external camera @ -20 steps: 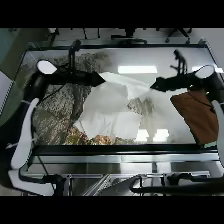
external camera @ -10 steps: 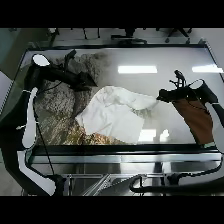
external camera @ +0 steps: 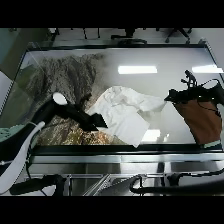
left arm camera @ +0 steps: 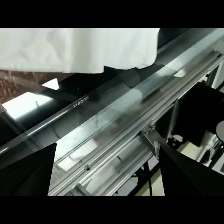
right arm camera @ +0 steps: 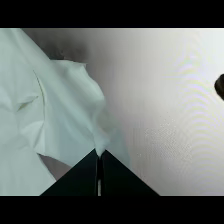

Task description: Fold the shirts.

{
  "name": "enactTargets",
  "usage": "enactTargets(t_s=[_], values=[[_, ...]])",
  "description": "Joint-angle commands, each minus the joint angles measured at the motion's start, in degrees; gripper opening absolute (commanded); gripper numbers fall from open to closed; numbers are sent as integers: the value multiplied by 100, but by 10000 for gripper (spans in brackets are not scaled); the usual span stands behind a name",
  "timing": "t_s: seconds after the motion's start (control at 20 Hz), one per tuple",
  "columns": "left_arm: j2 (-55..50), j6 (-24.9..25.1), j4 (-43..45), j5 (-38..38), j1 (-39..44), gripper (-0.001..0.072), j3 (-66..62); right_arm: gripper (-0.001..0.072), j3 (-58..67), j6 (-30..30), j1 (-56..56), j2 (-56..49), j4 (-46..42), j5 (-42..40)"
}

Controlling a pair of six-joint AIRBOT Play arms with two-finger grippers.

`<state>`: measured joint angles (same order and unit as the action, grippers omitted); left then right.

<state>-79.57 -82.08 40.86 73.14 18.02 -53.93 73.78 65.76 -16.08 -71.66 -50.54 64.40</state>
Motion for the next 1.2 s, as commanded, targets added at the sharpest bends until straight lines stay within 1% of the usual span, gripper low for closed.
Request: enactTargets(t_s=[0.0,0.1,0.15,0.25,0.35,0.45,0.55,0.65,0.75,0.85,0.9,0.95,1.05,1.15], values=[[479,-39,-664,-2063,647,706,1578,12,-2,-98,-24,164,85,59],[396,-26,-957,-2900,1008,706,1759,12,-2,-116,-26,188,131,61],[260,-28,-951,-3176,1172,706,1676,12,-2,-153,-24,188,175,66],[-76,-31,-946,-3486,1364,706,1405,12,-2,-289,-24,190,330,149],[-485,-28,-894,-3626,1342,698,1032,12,-2,-304,-26,199,339,214],[-870,-17,-640,-3355,1121,338,599,12,-2,-306,-42,201,334,304],[-1178,-22,-184,-2704,876,34,133,12,-2,-334,-44,201,317,472],[-1342,11,39,-2050,658,20,-297,12,-2,-348,-50,210,317,579],[-1252,85,210,-1628,503,19,-706,12,0,-343,-48,295,323,656],[-876,131,299,-1209,352,18,-1196,12,0,-343,-50,570,424,726],[-588,184,306,-977,264,19,-1528,12,0,-348,-92,787,680,748],[-284,188,302,-772,160,18,-1904,12,7,-382,-179,1071,1187,763],[420,184,299,-369,-144,18,-2942,12,129,-675,-490,1700,2498,734],[984,162,317,-190,-483,18,-4129,12,437,-953,-946,2365,3799,374]])
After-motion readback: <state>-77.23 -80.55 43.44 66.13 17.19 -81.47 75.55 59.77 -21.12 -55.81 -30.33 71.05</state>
